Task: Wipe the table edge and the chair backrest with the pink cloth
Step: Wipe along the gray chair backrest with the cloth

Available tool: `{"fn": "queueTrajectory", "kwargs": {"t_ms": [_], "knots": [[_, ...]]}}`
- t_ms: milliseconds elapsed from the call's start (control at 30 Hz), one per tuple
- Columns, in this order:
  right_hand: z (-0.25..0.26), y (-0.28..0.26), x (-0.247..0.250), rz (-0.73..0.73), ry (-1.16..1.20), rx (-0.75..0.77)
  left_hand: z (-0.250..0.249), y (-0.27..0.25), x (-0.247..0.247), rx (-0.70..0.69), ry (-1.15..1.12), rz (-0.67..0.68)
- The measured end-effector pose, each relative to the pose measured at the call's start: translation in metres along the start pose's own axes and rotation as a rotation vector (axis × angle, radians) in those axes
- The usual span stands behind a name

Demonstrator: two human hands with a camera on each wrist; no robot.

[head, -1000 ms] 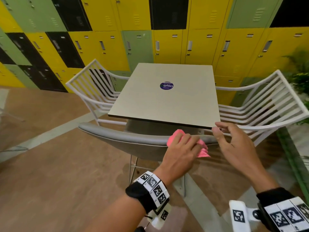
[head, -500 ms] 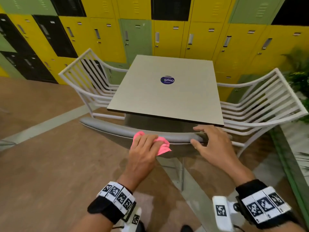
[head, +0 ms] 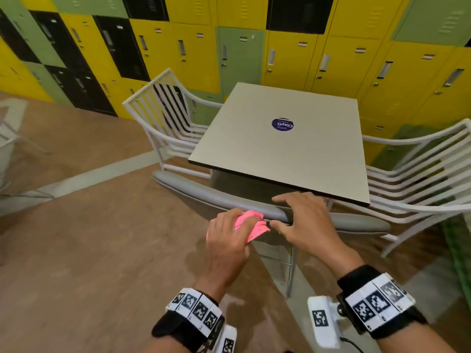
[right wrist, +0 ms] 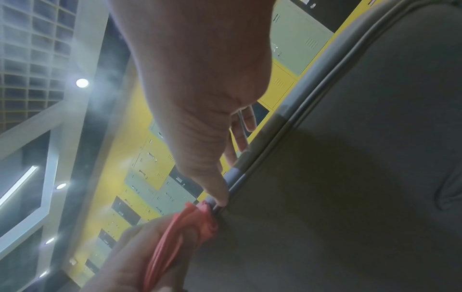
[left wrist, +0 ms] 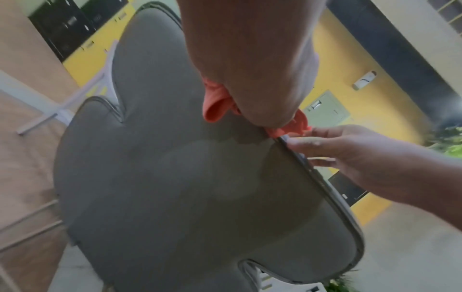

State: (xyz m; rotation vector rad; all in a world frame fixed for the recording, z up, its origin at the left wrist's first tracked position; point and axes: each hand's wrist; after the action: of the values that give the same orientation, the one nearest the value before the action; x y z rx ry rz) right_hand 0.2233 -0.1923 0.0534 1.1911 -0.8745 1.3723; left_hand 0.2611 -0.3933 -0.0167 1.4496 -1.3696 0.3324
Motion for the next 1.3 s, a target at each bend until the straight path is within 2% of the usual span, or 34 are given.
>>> {"fn": "queueTrajectory", "kwargs": {"t_ms": [100,200,300,433,500,600,733,900,1067,1300], "knots": [[0.001,0.006,-0.002,0.004,-0.04,0.012,0.025,-0.003,0.005,0.016,0.053,-0.016],[-0.001,0.005,-0.001,0.001,-0.064,0.015,0.048,-0.006,0.016,0.108,0.069,-0.044],[-0.001,0.003,-0.003,-0.01,-0.093,0.012,0.03,-0.006,0.02,0.142,0.002,-0.086],[-0.005,-0.003,-0.005,-0.023,-0.044,0.03,-0.029,-0.001,-0.002,0.004,-0.077,-0.013],[-0.013,-0.005,-0.002,-0.033,-0.06,0.034,-0.04,0.003,-0.014,0.006,-0.061,0.003],[-0.022,-0.005,0.001,-0.037,-0.073,0.008,-0.035,0.003,-0.02,0.013,-0.049,-0.012],[-0.021,-0.003,-0.002,-0.064,-0.078,0.047,-0.029,-0.001,-0.022,-0.011,0.007,0.004],[-0.02,-0.008,-0.004,-0.115,-0.076,0.052,-0.032,-0.002,-0.022,0.052,0.023,-0.003],[-0.017,-0.009,-0.003,-0.093,-0.077,0.034,-0.012,-0.002,-0.014,0.124,0.074,-0.075],[-0.01,-0.009,0.0,-0.052,-0.105,0.011,0.011,-0.001,-0.001,0.204,0.111,-0.087]]}}
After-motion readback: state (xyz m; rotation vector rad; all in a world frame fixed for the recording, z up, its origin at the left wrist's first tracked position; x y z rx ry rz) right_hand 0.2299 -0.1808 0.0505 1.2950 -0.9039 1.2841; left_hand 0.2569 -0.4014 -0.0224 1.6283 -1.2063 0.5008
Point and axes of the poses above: each hand's wrist, its own y-axis towards the middle knuckle, its own x-axis out of the back of the hand, z = x × y, and after that the axes turned 7 degrees about -y, right-handed
